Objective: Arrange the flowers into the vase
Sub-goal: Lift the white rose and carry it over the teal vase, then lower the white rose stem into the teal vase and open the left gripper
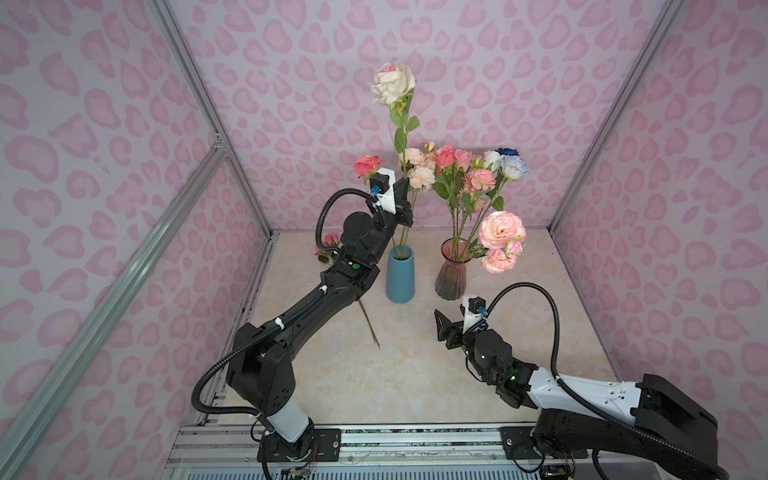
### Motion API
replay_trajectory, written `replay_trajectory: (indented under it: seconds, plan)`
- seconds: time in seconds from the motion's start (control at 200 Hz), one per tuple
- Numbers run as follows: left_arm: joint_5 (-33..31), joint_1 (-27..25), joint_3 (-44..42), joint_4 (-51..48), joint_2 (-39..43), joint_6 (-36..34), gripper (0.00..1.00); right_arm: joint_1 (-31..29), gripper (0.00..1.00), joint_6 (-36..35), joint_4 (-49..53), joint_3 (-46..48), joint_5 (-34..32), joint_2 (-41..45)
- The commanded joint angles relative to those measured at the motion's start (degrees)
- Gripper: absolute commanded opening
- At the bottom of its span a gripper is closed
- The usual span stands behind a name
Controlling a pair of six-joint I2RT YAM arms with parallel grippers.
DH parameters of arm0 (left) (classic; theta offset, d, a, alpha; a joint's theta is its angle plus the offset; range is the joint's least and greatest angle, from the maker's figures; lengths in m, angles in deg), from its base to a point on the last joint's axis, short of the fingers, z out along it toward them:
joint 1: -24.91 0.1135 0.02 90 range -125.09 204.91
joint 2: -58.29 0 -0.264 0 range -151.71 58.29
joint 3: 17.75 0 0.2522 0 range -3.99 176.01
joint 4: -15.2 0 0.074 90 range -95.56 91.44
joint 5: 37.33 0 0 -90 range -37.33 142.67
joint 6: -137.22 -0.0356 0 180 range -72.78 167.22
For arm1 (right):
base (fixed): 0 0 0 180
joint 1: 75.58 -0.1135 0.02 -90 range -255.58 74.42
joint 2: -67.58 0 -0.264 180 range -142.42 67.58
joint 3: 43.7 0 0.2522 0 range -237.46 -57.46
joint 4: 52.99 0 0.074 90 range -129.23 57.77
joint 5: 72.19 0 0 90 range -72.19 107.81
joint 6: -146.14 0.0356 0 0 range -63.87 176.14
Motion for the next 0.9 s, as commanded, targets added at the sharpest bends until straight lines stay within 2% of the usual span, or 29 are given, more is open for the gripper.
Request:
replay_trajectory:
  seconds: [0.0, 0.215, 0.545, 0.765, 0.895]
  plan:
    - [-1.2, -0.1, -2.6, 3.8, -0.2, 2.2, 0.12, -0.1, 0.81, -0.4, -1.0, -0.2, -0.8, -0.3]
    - [-3.7, -1.0, -9.7, 3.7, 1.4, 2.4, 0.14, 0.0, 0.81, 0.1, -0.7, -0.6, -0.2, -1.0]
    - [-6.0, -1.3, -14.9, 1.9, 4.6, 2.9, 0.18, -0.1, 0.81, 0.5, -0.1, -1.1, 0.0, -1.7]
    - [-6.4, -1.3, -15.4, -1.2, 7.0, 2.7, 0.27, 0.0, 0.81, 0.5, 0.1, -1.4, 0.5, -2.0]
    - [-7.0, -1.3, -17.2, -4.7, 11.9, 4.2, 0.33, -0.1, 0.81, 0.4, 0.2, -1.4, 1.0, -1.8]
